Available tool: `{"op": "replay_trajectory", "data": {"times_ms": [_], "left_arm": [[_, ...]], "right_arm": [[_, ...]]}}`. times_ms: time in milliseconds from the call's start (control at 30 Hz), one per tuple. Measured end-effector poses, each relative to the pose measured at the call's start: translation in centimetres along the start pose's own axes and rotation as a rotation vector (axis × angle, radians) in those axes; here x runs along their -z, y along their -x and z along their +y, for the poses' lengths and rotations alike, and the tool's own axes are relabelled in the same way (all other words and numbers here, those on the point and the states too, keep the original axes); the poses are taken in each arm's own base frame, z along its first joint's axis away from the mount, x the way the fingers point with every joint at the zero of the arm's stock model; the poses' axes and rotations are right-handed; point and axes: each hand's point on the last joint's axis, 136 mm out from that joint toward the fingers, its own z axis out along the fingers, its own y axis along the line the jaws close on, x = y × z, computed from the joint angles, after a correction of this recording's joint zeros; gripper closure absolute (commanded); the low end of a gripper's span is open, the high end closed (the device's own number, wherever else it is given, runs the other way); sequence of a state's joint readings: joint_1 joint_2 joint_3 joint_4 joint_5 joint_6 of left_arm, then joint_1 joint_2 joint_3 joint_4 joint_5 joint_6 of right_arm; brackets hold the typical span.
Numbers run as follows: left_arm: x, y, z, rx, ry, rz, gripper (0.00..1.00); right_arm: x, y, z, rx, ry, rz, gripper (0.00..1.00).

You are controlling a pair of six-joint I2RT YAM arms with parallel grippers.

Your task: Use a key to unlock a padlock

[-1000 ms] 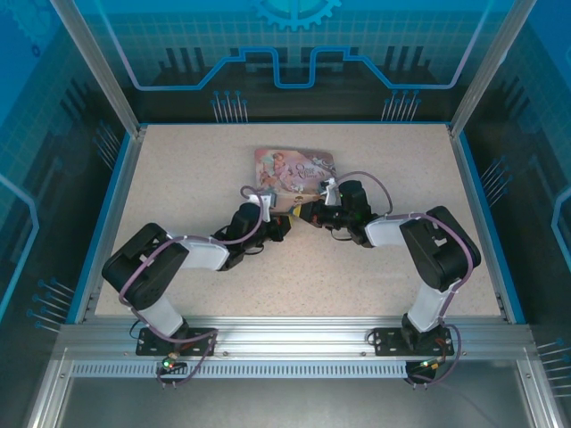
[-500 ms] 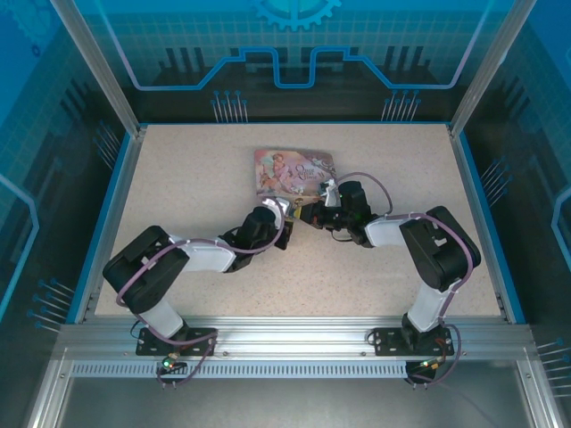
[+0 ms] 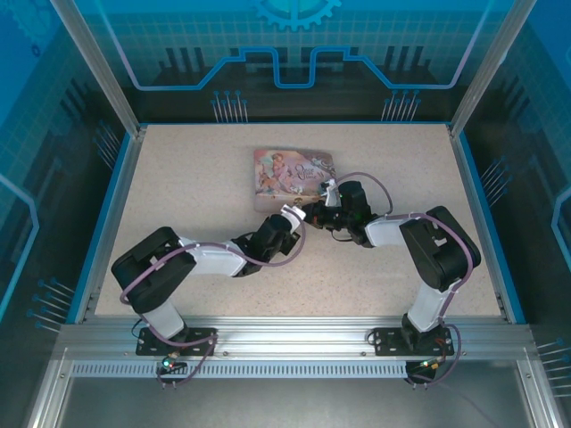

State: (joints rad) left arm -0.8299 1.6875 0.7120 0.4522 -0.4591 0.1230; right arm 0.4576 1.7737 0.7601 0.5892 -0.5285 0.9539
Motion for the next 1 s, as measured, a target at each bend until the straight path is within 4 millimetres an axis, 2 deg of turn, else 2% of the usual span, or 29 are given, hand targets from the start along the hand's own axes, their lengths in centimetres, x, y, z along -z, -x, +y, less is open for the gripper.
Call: {"op": "replay_trajectory", "data": {"times_ms": [133, 333, 500, 667, 800, 1000], "left_arm": [[-0.1, -0.2, -0.1, -0.080, 0.038, 0.008, 1.00], [-0.2, -0.3, -0.1, -0.102, 0.048, 0.009, 1.00], [-0.2, -0.4, -0.3, -0.051, 0.022, 0.013, 0.77], [-0.1, 0.1, -1.0, 0.058, -0.088, 0.009, 0.53], [0.5, 0.7, -1.3, 0.134, -0.157, -0.003, 0.42], [2.7, 1.5, -0.1, 0.314, -0.256, -0.055, 0.29]], "right_arm": [[0.0, -0.1, -0.2, -0.005, -0.008, 0.002, 1.00], [0.0, -0.1, -0.3, -0.008, -0.011, 0.003, 1.00], [0.0, -0.1, -0.3, -0.009, -0.013, 0.004, 1.00], [-0.1, 0.1, -0.3, -0.007, -0.012, -0.008, 1.00], [-0.1, 0.5, 0.3, 0.001, 0.004, -0.016, 1.00], [-0.5, 0.5, 1.2, 0.019, 0.024, -0.009, 1.00]]}}
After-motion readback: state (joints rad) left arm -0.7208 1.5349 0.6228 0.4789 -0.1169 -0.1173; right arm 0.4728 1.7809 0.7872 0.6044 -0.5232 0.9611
